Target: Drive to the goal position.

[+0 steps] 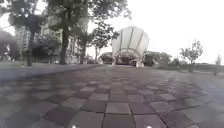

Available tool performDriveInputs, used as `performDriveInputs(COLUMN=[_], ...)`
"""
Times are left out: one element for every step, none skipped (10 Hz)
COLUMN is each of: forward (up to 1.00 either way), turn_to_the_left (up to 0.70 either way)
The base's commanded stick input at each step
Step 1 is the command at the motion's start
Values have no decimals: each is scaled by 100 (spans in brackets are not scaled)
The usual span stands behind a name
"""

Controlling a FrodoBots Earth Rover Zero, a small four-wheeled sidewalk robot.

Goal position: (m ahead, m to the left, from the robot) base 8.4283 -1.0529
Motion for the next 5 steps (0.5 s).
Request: performDriveInputs(forward=[100,100,100,100,100], turn_to_the_left=[9,9,9,9,9])
